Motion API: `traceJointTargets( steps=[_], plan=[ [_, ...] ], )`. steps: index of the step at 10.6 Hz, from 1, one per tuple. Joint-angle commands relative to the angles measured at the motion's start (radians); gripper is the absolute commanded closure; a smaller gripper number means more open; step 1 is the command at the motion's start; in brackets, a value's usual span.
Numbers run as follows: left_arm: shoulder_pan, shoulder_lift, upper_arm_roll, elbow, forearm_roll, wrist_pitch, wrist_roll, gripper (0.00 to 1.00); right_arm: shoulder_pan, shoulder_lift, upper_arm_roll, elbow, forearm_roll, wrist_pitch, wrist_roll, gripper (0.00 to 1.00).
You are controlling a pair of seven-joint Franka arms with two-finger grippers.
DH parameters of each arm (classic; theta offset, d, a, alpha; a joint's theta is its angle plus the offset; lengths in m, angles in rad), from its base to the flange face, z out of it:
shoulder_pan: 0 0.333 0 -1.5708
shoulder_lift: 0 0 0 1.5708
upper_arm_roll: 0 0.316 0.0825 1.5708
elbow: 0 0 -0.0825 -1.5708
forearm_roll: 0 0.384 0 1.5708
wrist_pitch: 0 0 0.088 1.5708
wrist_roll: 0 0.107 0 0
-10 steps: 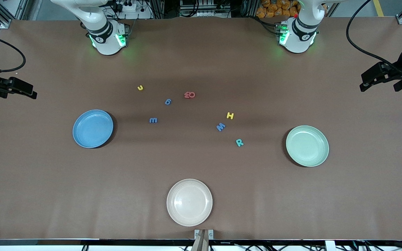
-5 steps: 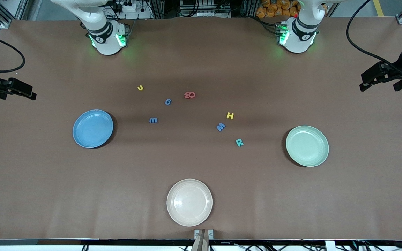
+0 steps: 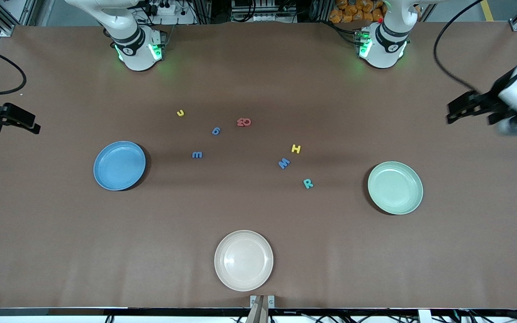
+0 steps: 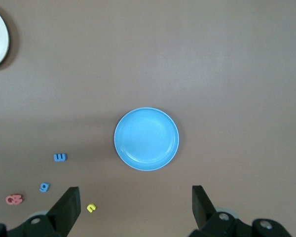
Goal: Sort upper and lower case letters into plates
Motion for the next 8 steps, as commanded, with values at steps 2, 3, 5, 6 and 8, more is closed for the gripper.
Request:
traceJointTargets(
  steps=[2,3,5,6,8],
  plan=[
    [-0.038,0.100,-0.047,-0.095,-0.026,0.195,-0.076,0.00,0.005,0.012,0.003,0.058,0.002,-0.007,-0.011,0.00],
    [-0.044,0.138,-0.052,-0.119,-0.026,0.253,-0.099,0.00,0.005,0.010,0.005,0.060,0.001,-0.009,-0.008,0.00],
    [-0.090,0.205,-0.057,-0.119,-0.026,0.318,-0.193,0.00,0.005,0.004,0.005,0.058,0.014,-0.014,0.021,0.00],
    [-0.115,0.238,-0.058,-0.119,-0.026,0.347,-0.253,0.00,0.008,0.010,0.005,0.060,0.005,0.002,0.038,0.00],
    [-0.187,0.291,-0.057,-0.119,-0.016,0.410,-0.413,0.00,0.034,0.029,0.009,0.023,0.001,-0.012,0.052,0.00]
  ],
)
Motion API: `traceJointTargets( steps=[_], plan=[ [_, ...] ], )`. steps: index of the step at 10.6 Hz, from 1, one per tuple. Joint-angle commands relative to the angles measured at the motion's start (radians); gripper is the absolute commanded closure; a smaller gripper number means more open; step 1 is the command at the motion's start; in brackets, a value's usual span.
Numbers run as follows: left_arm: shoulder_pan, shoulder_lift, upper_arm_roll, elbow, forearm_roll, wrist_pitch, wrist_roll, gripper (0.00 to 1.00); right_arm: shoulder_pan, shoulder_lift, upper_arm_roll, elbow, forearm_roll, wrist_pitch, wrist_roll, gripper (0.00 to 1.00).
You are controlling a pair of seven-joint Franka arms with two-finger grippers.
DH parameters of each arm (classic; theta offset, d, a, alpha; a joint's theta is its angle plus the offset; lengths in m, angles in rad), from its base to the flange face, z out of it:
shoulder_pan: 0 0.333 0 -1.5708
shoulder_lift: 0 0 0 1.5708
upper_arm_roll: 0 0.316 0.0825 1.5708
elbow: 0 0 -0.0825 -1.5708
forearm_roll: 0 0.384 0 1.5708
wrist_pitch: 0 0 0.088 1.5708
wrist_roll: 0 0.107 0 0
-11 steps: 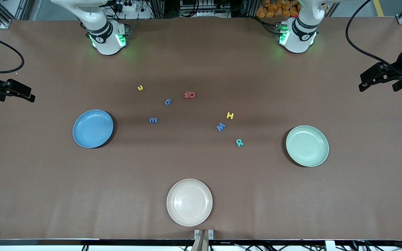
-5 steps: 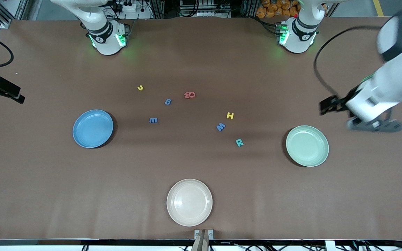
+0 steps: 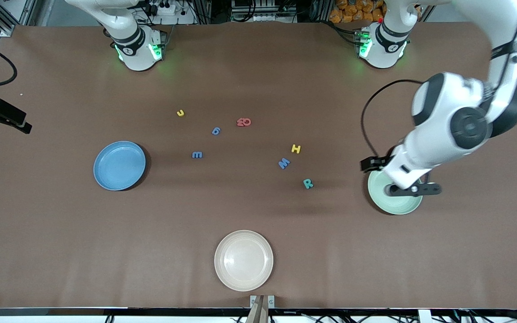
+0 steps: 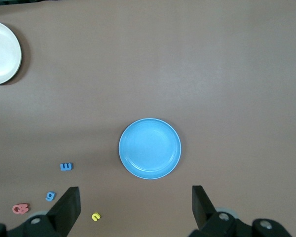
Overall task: Sort upper and lower case letters into plates
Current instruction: 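Move the left gripper to the teal R while the right gripper reaches the blue m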
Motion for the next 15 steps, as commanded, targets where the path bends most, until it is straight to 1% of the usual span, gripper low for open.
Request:
traceJointTargets(
  steps=[1,3,4,5,7,9,10,12,13,14,15],
  plan=[
    [-0.081,0.072,0.009,0.001,-0.005,0.087,-0.168,0.00,0.062,0.027,-0.001,-0.049,-0.001,-0.012,0.030,0.00],
    [-0.115,0.160,0.007,0.001,0.021,0.226,-0.279,0.00,0.112,0.081,-0.001,-0.061,0.001,-0.007,0.059,0.00],
    [-0.144,0.195,0.009,0.002,0.021,0.289,-0.340,0.00,0.152,0.108,-0.002,-0.061,-0.005,-0.007,0.122,0.00],
    [-0.155,0.223,0.010,0.004,0.025,0.321,-0.382,0.00,0.180,0.130,-0.001,-0.063,-0.004,-0.004,0.172,0.00],
    [-0.173,0.273,0.009,0.005,0.086,0.375,-0.503,0.00,0.186,0.153,0.001,-0.058,0.030,0.000,0.173,0.00],
    [-0.207,0.320,0.007,0.010,0.160,0.394,-0.609,0.00,0.197,0.179,-0.001,-0.047,0.027,0.005,0.177,0.00],
    [-0.210,0.336,0.006,0.011,0.172,0.400,-0.612,0.00,0.199,0.188,-0.001,-0.046,0.024,0.018,0.176,0.00],
    [-0.215,0.355,0.006,0.013,0.174,0.402,-0.603,0.01,0.255,0.222,-0.001,-0.066,0.016,0.087,0.188,0.00],
    [-0.224,0.370,0.006,0.014,0.174,0.403,-0.603,0.05,0.261,0.224,0.001,-0.117,0.031,0.168,0.247,0.00],
    [-0.236,0.376,0.007,0.016,0.173,0.405,-0.605,0.07,0.280,0.207,0.007,-0.191,0.031,0.262,0.330,0.00],
    [-0.236,0.378,0.007,0.016,0.173,0.405,-0.606,0.09,0.303,0.207,0.007,-0.236,0.031,0.311,0.373,0.00]
  ],
)
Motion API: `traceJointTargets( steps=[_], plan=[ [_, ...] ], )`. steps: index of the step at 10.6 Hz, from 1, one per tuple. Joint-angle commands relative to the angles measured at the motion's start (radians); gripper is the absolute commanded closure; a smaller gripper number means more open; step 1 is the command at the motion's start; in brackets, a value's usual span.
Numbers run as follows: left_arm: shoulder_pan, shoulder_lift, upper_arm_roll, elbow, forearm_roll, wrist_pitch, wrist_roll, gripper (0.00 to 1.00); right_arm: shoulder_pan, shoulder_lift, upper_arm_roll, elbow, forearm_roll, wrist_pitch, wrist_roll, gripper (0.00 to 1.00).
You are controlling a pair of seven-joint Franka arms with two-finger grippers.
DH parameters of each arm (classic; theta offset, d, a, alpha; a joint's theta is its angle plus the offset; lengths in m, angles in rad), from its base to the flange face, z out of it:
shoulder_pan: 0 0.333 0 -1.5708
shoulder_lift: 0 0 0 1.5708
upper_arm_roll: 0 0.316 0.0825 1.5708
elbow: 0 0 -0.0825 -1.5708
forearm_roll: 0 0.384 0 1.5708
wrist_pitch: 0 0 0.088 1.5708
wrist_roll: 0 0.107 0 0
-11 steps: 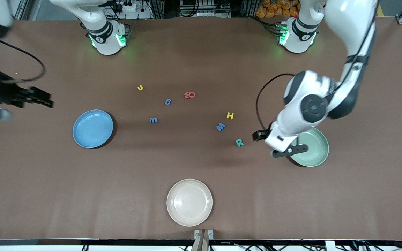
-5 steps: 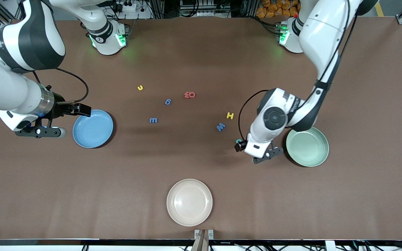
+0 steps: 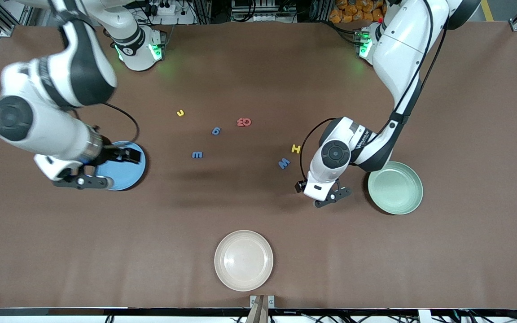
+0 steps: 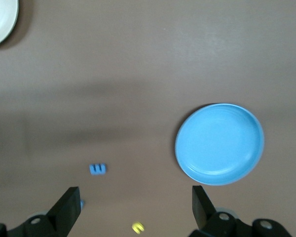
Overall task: Sort upper and lower case letters into plates
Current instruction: 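Grasp the teal R with the left gripper while the right gripper lowers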
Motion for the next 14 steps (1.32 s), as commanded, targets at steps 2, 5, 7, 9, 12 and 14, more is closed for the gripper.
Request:
traceJointTargets(
  steps=[2,5,7,9,12,14],
  plan=[
    [-0.018,0.034,0.007,0.024,0.028,0.007,-0.023,0.15,0.038,-0.025,0.002,-0.195,0.068,0.178,0.152,0.00],
    [-0.018,0.043,0.007,0.024,0.028,0.007,-0.023,0.25,0.119,-0.036,0.002,-0.401,0.073,0.399,0.251,0.00],
    [-0.018,0.046,0.007,0.024,0.028,0.007,-0.023,0.28,0.141,-0.030,0.002,-0.461,0.074,0.469,0.252,0.01],
    [-0.023,0.055,0.007,0.024,0.026,0.008,-0.023,0.35,0.164,-0.033,0.004,-0.521,0.096,0.545,0.255,0.00],
    [-0.023,0.057,0.007,0.024,0.026,0.007,-0.023,0.78,0.200,-0.044,0.004,-0.623,0.097,0.694,0.266,0.00],
    [-0.018,0.047,0.007,0.025,0.045,0.007,0.000,1.00,0.240,-0.036,0.002,-0.624,0.097,0.737,0.275,0.00]
  ],
)
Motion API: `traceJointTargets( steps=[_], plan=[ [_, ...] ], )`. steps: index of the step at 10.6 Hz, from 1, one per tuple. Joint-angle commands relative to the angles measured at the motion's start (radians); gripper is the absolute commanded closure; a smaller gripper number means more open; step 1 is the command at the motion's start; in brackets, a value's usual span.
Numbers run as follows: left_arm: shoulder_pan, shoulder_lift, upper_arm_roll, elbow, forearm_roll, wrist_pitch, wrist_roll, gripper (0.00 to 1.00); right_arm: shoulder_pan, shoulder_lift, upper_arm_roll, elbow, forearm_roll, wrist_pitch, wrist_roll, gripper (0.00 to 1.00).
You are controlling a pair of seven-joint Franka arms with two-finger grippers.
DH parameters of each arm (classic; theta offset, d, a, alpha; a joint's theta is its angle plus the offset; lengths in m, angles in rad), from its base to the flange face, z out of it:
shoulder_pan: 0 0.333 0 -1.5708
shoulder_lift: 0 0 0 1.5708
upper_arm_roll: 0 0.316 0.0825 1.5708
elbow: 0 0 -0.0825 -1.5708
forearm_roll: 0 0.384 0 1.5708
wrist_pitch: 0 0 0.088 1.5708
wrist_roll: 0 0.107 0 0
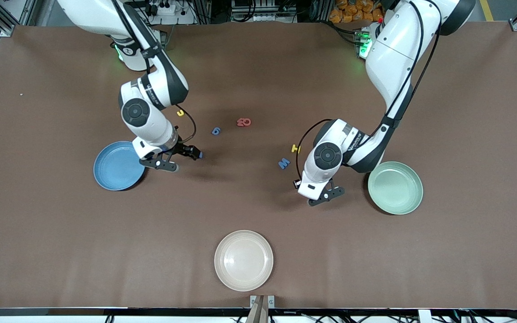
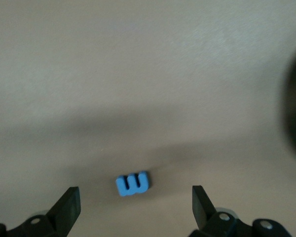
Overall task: Sort upper and lower case letters into plates
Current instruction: 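Grasp the teal R with the left gripper while the right gripper lowers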
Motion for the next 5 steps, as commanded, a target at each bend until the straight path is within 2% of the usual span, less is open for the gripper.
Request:
traceJointTargets(
  steps=[1,3,5],
  plan=[
    [0.006,0.002,0.006,0.012,0.042,0.000,0.007,1.00,0.040,-0.010,-0.006,-0.034,0.023,0.061,0.015,0.00],
    [0.023,-0.042,0.009,0.010,0.042,-0.019,0.051,1.00,0.070,0.024,-0.008,-0.034,0.011,0.105,0.001,0.00],
    [0.051,-0.122,0.008,0.010,0.040,-0.097,0.145,1.00,0.071,0.044,-0.008,-0.034,0.006,0.113,-0.034,0.00]
  ],
)
